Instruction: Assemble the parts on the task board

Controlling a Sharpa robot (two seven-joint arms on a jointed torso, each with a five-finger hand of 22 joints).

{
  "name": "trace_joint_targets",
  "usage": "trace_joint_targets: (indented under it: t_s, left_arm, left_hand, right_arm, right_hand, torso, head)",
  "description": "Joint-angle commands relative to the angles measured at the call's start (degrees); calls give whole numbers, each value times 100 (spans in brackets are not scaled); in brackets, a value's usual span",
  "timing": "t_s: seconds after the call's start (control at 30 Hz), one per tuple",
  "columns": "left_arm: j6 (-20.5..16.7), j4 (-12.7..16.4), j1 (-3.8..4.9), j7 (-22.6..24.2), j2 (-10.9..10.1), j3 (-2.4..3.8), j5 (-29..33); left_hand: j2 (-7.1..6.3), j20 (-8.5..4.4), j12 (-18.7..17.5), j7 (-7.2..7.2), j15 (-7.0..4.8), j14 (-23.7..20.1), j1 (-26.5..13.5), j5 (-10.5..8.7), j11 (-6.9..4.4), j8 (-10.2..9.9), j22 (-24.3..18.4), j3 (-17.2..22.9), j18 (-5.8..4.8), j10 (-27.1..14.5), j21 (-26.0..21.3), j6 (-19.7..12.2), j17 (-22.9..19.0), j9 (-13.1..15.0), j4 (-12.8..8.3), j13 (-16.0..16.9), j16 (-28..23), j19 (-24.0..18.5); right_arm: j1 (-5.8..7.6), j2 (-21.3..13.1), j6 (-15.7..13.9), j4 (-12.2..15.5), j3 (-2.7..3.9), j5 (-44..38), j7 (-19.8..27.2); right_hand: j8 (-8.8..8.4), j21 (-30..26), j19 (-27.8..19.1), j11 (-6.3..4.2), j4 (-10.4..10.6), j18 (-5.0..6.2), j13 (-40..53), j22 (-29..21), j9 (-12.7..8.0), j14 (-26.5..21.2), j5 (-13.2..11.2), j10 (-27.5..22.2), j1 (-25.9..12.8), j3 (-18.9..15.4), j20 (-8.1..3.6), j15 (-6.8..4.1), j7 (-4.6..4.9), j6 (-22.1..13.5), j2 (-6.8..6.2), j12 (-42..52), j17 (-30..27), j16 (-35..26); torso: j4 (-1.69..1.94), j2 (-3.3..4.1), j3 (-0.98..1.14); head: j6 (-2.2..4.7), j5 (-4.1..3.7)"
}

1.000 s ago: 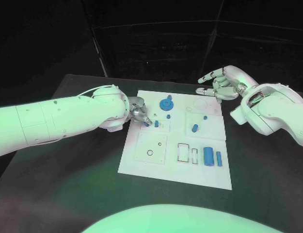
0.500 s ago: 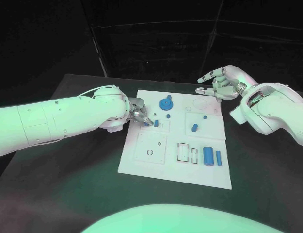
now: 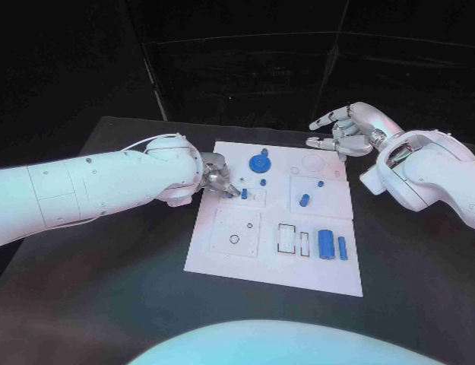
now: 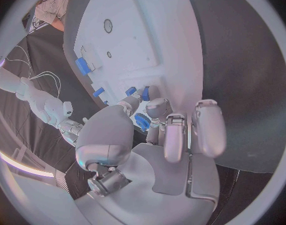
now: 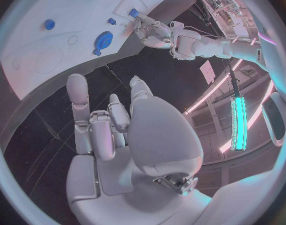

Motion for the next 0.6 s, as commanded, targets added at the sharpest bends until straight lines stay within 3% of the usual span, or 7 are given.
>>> trace_joint_targets:
  t_s: [0.03, 0.6]
  left_arm:
    - [88, -19, -13, -45, -9, -13, -28]
    - [11, 53, -6, -36, -78, -8, 22]
  left_hand:
    - [0, -44, 23, 35, -38, 595, -83, -24, 17, -9, 11, -113, -42, 4, 29, 16, 1509, -2, 44, 4, 18, -3]
    - [-107, -56, 16, 21, -53, 595, -144, -23, 4, -8, -8, -650, -35, -19, 2, 5, 1509, -6, 198, -32, 18, -9]
  right_arm:
    - [10, -2, -1, 12, 3, 12, 42]
    - [10, 2, -16, 10, 3, 13, 61]
  right_hand:
    - [34, -39, -20, -14, -4, 71, -5, -10, 6, 348, 36, 31, 20, -26, -13, -33, -9, -19, 56, 20, 364, -20]
    - [34, -44, -21, -14, 1, 72, -9, -18, 5, 346, 33, 29, 9, -36, -13, -34, -9, -21, 55, 18, 356, -24]
  torso:
    - [6, 1, -3]
    - [11, -2, 1]
  head:
    - [-4, -2]
    - [-7, 6]
